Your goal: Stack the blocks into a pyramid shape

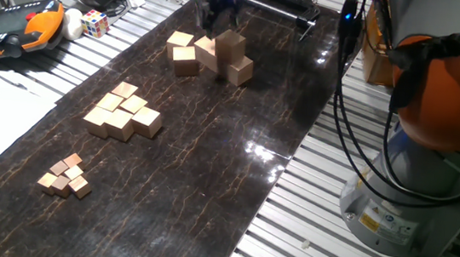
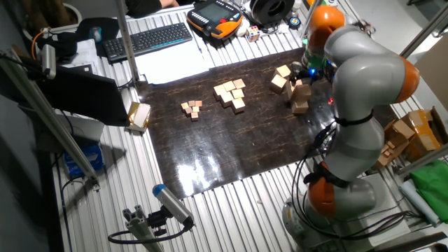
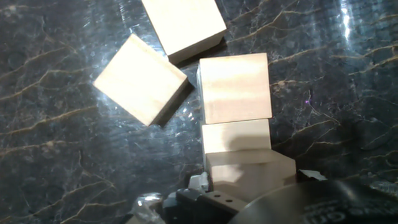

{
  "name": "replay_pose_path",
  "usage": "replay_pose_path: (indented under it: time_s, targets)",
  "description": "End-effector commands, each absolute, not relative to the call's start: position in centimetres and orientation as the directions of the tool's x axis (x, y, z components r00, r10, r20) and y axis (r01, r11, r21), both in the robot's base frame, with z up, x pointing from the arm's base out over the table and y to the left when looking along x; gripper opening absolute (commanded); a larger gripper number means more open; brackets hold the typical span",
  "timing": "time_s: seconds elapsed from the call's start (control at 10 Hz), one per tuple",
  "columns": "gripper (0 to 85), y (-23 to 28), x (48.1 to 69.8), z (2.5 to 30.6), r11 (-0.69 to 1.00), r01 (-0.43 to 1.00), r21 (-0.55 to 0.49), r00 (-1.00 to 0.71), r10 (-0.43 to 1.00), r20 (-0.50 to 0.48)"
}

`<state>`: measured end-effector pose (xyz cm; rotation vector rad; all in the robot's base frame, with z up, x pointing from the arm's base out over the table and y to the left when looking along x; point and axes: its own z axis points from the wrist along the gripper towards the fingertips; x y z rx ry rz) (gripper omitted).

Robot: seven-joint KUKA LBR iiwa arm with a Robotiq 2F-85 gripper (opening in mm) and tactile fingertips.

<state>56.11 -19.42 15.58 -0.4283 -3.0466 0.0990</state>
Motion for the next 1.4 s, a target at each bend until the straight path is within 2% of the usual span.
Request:
replay_pose_path:
  time_s: [0.0, 0.2, 0.6, 0.8, 1.3]
  targets:
    - [83.3, -18.9, 56.6, 15.8, 0.952, 0.296, -0.072, -0.952, 0.3, 0.054]
    - [83.7, -16.8, 58.1, 15.6, 0.926, 0.369, -0.079, -0.928, 0.372, 0.029]
    - [83.3, -15.2, 61.0, 12.7, 0.883, 0.467, -0.048, -0.884, 0.467, -0.007]
    - [83.3, -14.1, 61.7, 12.0, 0.85, 0.525, -0.047, -0.851, 0.525, -0.015]
    - [83.3, -13.4, 62.2, 9.9, 0.836, 0.549, -0.029, -0.836, 0.547, -0.054]
